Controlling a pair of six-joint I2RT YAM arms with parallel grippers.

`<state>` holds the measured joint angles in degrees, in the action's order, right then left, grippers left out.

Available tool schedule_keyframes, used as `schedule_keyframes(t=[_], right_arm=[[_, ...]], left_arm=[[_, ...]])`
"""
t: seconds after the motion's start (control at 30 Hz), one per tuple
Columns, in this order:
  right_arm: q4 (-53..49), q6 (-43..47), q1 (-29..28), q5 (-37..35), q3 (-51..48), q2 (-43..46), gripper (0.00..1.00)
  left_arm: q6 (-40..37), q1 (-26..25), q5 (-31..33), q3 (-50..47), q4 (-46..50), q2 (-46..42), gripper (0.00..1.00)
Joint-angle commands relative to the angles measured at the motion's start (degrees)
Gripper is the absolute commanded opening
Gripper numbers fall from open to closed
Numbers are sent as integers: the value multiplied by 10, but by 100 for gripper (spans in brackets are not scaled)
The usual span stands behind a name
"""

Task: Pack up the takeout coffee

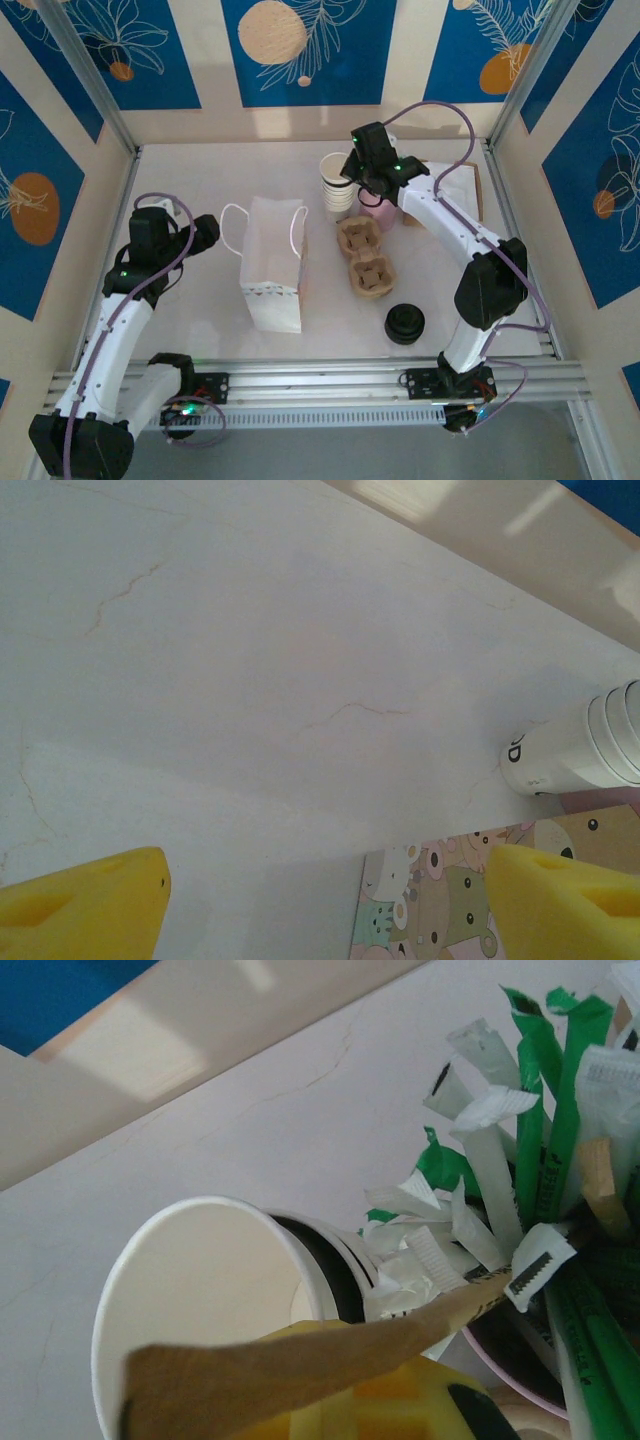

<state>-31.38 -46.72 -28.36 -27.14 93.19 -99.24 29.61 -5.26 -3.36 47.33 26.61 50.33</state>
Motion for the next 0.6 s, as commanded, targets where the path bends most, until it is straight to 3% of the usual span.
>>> schedule_keyframes(t=[0.0, 0.57], right_arm=[[-7, 6, 3, 2, 24, 11, 4], [-11, 18, -4, 32, 35, 92, 0]], left_arm=[[-2, 8, 1, -5, -8, -2, 82], [-1, 8, 11, -6, -8, -8, 82]])
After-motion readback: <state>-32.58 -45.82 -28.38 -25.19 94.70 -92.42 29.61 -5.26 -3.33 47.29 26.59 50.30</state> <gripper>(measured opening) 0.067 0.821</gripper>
